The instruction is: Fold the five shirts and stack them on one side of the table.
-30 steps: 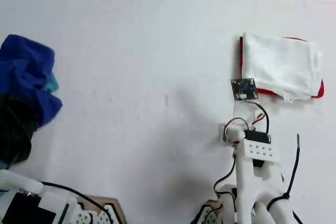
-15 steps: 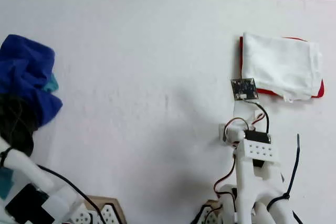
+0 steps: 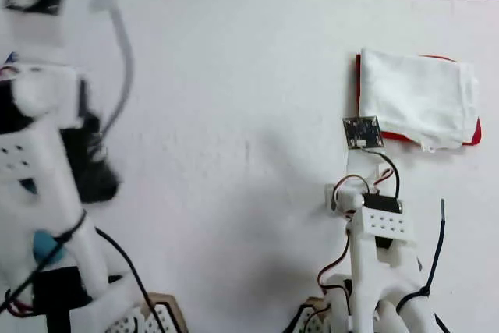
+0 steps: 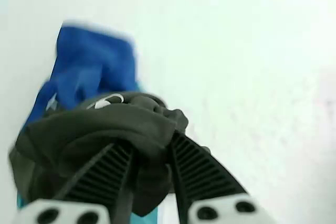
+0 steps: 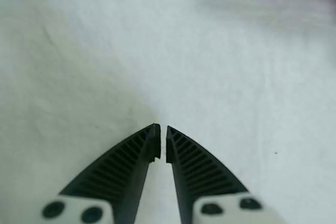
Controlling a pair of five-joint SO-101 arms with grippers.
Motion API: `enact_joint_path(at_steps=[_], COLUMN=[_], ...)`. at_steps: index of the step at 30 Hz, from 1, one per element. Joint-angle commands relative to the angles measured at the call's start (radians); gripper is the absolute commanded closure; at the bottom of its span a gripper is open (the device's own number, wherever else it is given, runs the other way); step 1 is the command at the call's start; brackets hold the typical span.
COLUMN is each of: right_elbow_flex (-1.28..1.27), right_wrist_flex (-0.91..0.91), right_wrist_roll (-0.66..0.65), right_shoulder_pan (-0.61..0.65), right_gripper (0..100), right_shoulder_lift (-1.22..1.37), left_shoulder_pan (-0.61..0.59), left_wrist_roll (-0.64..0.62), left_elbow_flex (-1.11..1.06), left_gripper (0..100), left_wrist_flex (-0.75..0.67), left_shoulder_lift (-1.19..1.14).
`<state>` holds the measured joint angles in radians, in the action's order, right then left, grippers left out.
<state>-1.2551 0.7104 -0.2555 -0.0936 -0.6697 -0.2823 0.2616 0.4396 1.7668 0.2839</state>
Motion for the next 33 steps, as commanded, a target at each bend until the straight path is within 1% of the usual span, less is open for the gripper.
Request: enact_joint_path(at_steps=[1,4,6,9,12,15,18,21,26,28,31,33], right_elbow_flex=[0.003,0.003,0.003,0.003,0.003,0.003,0.003,0.003,0.003,0.003,0.003,0.003], right_wrist_flex=[-0.013,-0.013,-0.013,-0.013,-0.013,-0.013,-0.015,-0.015,-0.015,-0.015,-0.015,-0.015], right_wrist_roll=[0.002,0.002,0.002,0.002,0.002,0.002,0.002,0.002,0.002,0.002,0.002,0.002], right_shoulder_pan=[0.008,0.008,0.008,0.008,0.008,0.008,0.008,0.008,0.008,0.008,0.008,0.008], right_gripper=[97.1,97.1,97.1,97.1,97.1,97.1,97.1,97.1,97.1,97.1,97.1,97.1], right_shoulder_lift=[-0.027,-0.027,-0.027,-0.027,-0.025,-0.025,-0.025,-0.025,-0.025,-0.025,-0.025,-0.025], left_shoulder_pan=[0.204,0.350,0.427,0.491,0.528,0.546,0.551,0.549,0.543,0.539,0.494,0.440], left_wrist_roll=[-0.005,-0.002,0.000,0.002,0.002,0.002,0.002,0.002,0.003,0.003,0.003,0.003], left_elbow_flex=[0.139,0.179,0.176,0.165,0.122,0.056,-0.056,-0.179,-0.325,-0.378,-0.463,-0.529], left_gripper=[98,98,98,98,98,98,98,98,98,98,98,98], left_wrist_flex=[-0.003,-0.044,-0.057,-0.066,-0.084,-0.103,-0.121,-0.170,-0.265,-0.282,-0.285,-0.285], left_shoulder_lift=[0.037,0.034,0.032,0.031,0.031,0.031,0.031,0.034,0.034,0.034,0.034,0.034])
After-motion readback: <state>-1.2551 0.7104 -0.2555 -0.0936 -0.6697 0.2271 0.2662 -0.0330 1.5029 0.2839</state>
